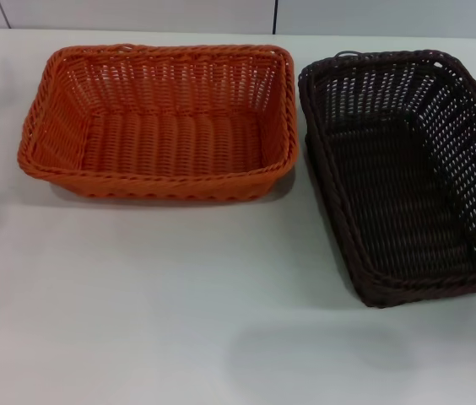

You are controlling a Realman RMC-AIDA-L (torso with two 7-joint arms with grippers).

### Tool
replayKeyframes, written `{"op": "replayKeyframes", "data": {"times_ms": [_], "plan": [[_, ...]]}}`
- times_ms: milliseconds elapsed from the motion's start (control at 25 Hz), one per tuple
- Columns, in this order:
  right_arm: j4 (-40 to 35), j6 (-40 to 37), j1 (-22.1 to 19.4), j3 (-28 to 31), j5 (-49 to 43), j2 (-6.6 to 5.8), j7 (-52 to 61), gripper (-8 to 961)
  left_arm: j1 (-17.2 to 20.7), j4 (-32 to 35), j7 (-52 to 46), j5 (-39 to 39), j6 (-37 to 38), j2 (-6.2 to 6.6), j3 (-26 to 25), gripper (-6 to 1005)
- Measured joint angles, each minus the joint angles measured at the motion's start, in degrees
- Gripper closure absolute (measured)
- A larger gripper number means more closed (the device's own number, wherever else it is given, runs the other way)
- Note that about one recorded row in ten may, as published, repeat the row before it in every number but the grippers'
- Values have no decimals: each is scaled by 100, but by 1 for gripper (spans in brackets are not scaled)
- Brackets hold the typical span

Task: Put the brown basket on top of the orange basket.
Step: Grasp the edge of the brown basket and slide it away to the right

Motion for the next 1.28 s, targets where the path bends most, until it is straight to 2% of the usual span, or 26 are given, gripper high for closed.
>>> {"op": "replayKeyframes", "data": {"times_ms": [40,80,120,280,400,440,480,520,560,640,680,720,760,840,880,920,1040,1080,1120,1280], "plan": [[-4,-127,-13,0,-107,2,0,122,77,-550,-845,254,136,-35,-254,439],[-26,-439,-30,0,-360,10,20,122,81,-780,-993,290,185,-44,-305,438],[-26,-439,-30,0,-360,10,20,122,79,-1055,-1099,338,222,-55,-338,438],[-357,-1117,81,4,-1213,0,27,122,44,-2197,-991,305,309,-64,-413,435],[-648,-1011,234,7,-1435,-19,27,122,33,-2831,-927,279,317,-79,-490,348],[-798,-761,363,18,-1639,-56,28,122,40,-2998,-881,280,333,-90,-511,319],[-1187,58,719,50,-2098,-194,54,122,53,-3119,-846,279,358,-102,-528,290],[-1407,541,861,57,-2235,-270,122,122,95,-3235,-804,278,415,-119,-543,261],[-1407,541,861,57,-2235,-270,122,122,114,-3256,-788,275,440,-123,-545,252],[-1974,1577,1211,89,-2503,-477,389,123,174,-3332,-735,275,506,-129,-570,233],[-2501,2706,1558,263,-3023,-667,805,123,197,-3363,-688,272,507,-133,-603,224],[-2501,2706,1558,263,-3023,-667,805,123,197,-3363,-688,272,507,-133,-603,214],[-2713,3210,1694,421,-3368,-729,1028,123,198,-3374,-664,269,486,-134,-620,205],[-3232,4396,1989,829,-4366,-820,1654,123,190,-3401,-634,262,458,-135,-645,186],[-3712,5507,2249,1132,-5419,-857,2340,122,178,-3424,-619,252,449,-135,-666,186],[-3712,5507,2249,1132,-5419,-857,2340,122,159,-3458,-605,248,444,-135,-685,186],[-4504,7141,2627,1193,-7073,-916,3669,122,112,-3544,-571,222,418,-135,-710,186],[-4913,7735,2815,1015,-7918,-1007,4491,122,61,-3619,-554,213,378,-130,-768,186],[-4913,7735,2815,1015,-7918,-1007,4491,122,61,-3619,-554,213,378,-130,-768,186],[-5239,7977,3209,616,-8628,-1270,5571,123,-9,-3695,-522,205,290,-120,-1010,186]]}}
